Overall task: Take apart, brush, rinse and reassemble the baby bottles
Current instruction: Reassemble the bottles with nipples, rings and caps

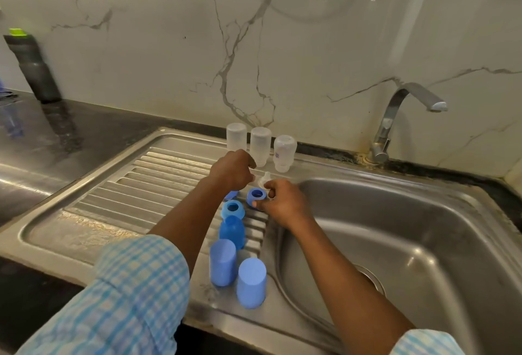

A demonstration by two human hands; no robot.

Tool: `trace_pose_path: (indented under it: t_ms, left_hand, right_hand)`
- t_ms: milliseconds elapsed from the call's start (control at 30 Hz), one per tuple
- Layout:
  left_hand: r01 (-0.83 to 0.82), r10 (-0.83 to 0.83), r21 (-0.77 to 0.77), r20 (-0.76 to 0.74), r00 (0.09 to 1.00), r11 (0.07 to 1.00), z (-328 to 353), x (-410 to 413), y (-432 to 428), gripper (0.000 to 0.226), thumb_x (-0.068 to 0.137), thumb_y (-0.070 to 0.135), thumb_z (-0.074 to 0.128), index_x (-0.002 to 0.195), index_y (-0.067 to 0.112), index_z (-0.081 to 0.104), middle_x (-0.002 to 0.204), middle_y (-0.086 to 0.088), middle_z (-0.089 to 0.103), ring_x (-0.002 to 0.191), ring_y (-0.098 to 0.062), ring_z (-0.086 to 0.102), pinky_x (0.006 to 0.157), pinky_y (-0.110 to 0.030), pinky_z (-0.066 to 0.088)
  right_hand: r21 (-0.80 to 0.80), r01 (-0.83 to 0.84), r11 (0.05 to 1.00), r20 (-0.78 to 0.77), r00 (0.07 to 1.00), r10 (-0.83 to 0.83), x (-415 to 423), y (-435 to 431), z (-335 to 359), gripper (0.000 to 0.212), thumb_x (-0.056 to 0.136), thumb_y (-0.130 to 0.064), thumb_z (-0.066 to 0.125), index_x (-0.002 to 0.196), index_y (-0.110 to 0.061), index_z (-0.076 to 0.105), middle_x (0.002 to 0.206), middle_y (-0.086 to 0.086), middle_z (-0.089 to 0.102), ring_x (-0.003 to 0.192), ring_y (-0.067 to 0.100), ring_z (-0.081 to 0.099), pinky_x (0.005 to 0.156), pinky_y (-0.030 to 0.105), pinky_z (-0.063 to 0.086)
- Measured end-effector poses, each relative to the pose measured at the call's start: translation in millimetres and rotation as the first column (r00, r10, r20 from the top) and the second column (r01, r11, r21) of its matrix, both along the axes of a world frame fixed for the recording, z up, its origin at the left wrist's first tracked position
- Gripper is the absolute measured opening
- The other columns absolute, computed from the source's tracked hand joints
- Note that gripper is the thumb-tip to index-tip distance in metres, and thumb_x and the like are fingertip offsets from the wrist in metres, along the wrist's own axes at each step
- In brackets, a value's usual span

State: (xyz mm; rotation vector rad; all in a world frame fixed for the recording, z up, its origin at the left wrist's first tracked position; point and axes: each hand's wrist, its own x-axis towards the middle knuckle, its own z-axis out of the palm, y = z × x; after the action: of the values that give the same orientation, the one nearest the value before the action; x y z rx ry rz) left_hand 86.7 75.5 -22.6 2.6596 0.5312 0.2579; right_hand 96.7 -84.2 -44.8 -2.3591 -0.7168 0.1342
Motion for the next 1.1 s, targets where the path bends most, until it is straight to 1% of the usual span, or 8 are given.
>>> trace_pose_path:
  t_ms: [167, 300, 467, 633, 733, 833, 1000, 1100]
  left_hand:
    - [0.047, -0.047, 0.028, -0.003, 0.999, 0.998, -3, 14, 0, 0.04, 0.085, 0.019, 0.077, 0.124, 0.017, 0.066, 0.114, -0.006, 0.07, 0.099, -0.023, 0.066, 0.093, -0.041, 0.054]
    - [0.104, -0.102, 0.041, -0.043, 0.994, 0.994, -3, 24, 2, 0.043, 0.085, 0.014, 0.078, 0.126, 0.019, 0.066, 0.116, -0.006, 0.068, 0.1, -0.024, 0.065, 0.095, -0.04, 0.054]
    - [0.177, -0.171, 0.056, -0.105, 0.98, 0.983, -4, 35, -6, 0.045, 0.086, 0.019, 0.077, 0.129, 0.017, 0.064, 0.119, -0.007, 0.067, 0.105, -0.025, 0.063, 0.098, -0.038, 0.052]
    - [0.21, -0.202, 0.061, -0.117, 0.972, 0.976, -1, 39, -13, 0.03, 0.087, 0.021, 0.076, 0.115, 0.014, 0.07, 0.11, -0.005, 0.07, 0.096, -0.02, 0.063, 0.091, -0.032, 0.051]
    - [0.227, -0.226, 0.013, -0.038, 0.973, 0.974, 13, 35, -21, 0.028, 0.087, 0.024, 0.074, 0.113, 0.016, 0.068, 0.11, -0.005, 0.07, 0.097, -0.021, 0.064, 0.091, -0.035, 0.052]
    - [0.247, -0.241, -0.077, 0.08, 0.967, 0.966, 31, 26, -45, 0.024, 0.087, 0.023, 0.072, 0.107, 0.017, 0.061, 0.103, -0.001, 0.063, 0.091, -0.02, 0.061, 0.082, -0.03, 0.048]
    - [0.338, -0.307, -0.158, 0.191, 0.932, 0.928, 47, 15, -106, 0.027, 0.077, 0.014, 0.083, 0.1, 0.012, 0.069, 0.098, -0.003, 0.06, 0.086, -0.017, 0.056, 0.073, -0.024, 0.042]
    - [0.349, -0.304, -0.204, 0.225, 0.926, 0.915, 35, 14, -144, 0.029, 0.076, 0.004, 0.08, 0.104, 0.008, 0.074, 0.094, -0.002, 0.064, 0.089, -0.015, 0.058, 0.07, -0.019, 0.038]
  right_hand:
    - [-0.009, 0.017, 1.0, 0.025, 1.0, -0.016, 4, 6, -6, 0.058, 0.078, -0.047, 0.078, 0.123, -0.014, 0.063, 0.121, 0.005, 0.066, 0.111, 0.023, 0.062, 0.095, 0.043, 0.05]
    - [-0.006, -0.021, 1.0, 0.03, 0.999, 0.021, 9, 11, -8, 0.04, 0.075, -0.047, 0.078, 0.106, -0.023, 0.073, 0.103, 0.0, 0.072, 0.096, 0.019, 0.066, 0.085, 0.039, 0.055]
    - [0.127, -0.025, 0.992, -0.033, 0.999, 0.03, 18, -6, -10, 0.032, 0.073, -0.036, 0.082, 0.101, -0.023, 0.075, 0.094, -0.004, 0.073, 0.086, 0.013, 0.068, 0.082, 0.041, 0.057]
    - [0.223, 0.013, 0.975, -0.039, 0.999, -0.005, 27, -45, -7, 0.035, 0.074, -0.03, 0.083, 0.107, -0.023, 0.074, 0.102, -0.001, 0.071, 0.093, 0.013, 0.066, 0.087, 0.039, 0.056]
    - [0.261, 0.05, 0.964, -0.044, 0.998, -0.04, 30, -70, -1, 0.044, 0.077, -0.027, 0.082, 0.118, -0.02, 0.069, 0.112, -0.001, 0.068, 0.099, 0.011, 0.063, 0.088, 0.026, 0.051]
    - [0.315, 0.083, 0.945, -0.023, 0.997, -0.08, 29, -98, 8, 0.047, 0.079, -0.025, 0.081, 0.123, -0.019, 0.065, 0.116, -0.003, 0.064, 0.1, 0.009, 0.059, 0.079, 0.013, 0.043]
    - [0.44, 0.167, 0.882, -0.029, 0.985, -0.172, 23, -146, 18, 0.04, 0.081, -0.018, 0.078, 0.119, -0.019, 0.066, 0.107, -0.007, 0.067, 0.089, 0.0, 0.06, 0.068, 0.005, 0.044]
    - [0.511, 0.204, 0.835, -0.045, 0.976, -0.212, 17, -171, 18, 0.037, 0.082, -0.016, 0.077, 0.117, -0.019, 0.066, 0.101, -0.012, 0.068, 0.088, -0.004, 0.062, 0.07, 0.004, 0.045]
